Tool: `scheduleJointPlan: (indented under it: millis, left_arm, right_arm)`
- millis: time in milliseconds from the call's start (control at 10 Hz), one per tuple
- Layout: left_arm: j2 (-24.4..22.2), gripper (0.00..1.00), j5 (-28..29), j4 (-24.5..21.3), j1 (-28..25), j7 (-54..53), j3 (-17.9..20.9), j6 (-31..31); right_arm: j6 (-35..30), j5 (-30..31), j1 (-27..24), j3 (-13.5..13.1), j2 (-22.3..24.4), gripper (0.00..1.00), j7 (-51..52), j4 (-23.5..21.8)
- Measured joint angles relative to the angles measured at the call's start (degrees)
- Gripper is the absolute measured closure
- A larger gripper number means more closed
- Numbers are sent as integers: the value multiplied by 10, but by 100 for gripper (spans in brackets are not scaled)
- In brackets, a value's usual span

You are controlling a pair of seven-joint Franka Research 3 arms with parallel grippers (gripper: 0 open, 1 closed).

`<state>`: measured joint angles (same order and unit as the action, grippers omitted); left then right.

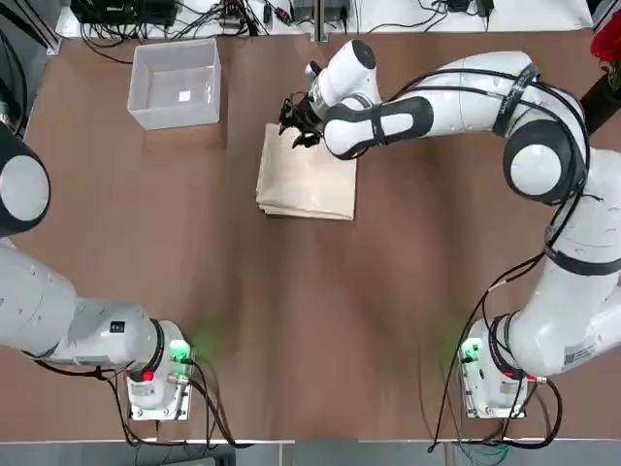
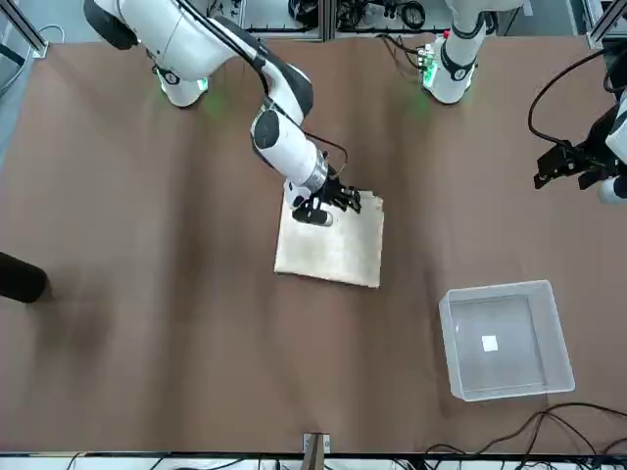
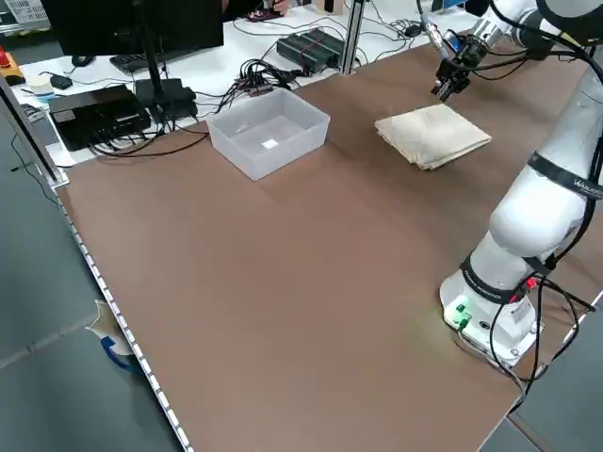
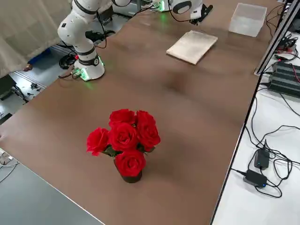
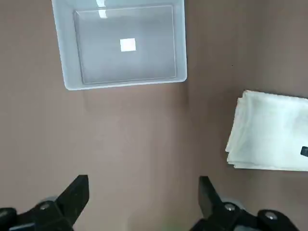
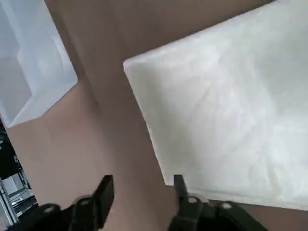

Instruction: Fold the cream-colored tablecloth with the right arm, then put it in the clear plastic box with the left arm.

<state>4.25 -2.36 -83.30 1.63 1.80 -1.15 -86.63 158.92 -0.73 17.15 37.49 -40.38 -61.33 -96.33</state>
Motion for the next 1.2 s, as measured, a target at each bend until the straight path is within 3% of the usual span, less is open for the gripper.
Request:
scheduleJointPlan:
  millis: [300, 500, 700, 800, 1000, 1200]
  left_arm:
    - [1, 0, -18, -17, 7, -1, -1, -2]
    - [6, 0, -56, -59, 32, -2, -2, -51]
    - [32, 0, -96, -103, 63, -14, -5, -91]
    - [58, 0, -108, -111, 78, -26, -13, -112]
    - [134, 0, -113, -116, 95, -31, -50, -192]
    - [211, 0, -123, -115, 97, -50, -75, -261]
  right_arm:
    - [-5, 14, -2, -4, 0, 28, -1, 7]
    - [-78, 67, -31, 1, 5, 0, -1, 21]
    - [-167, 102, -85, 27, 36, 0, 19, 29]
    - [-205, 102, -101, 27, 57, 0, 46, 29]
    - [-265, 100, -114, 4, 85, 0, 105, 29]
    - [-321, 44, -116, -57, 122, 0, 193, 30]
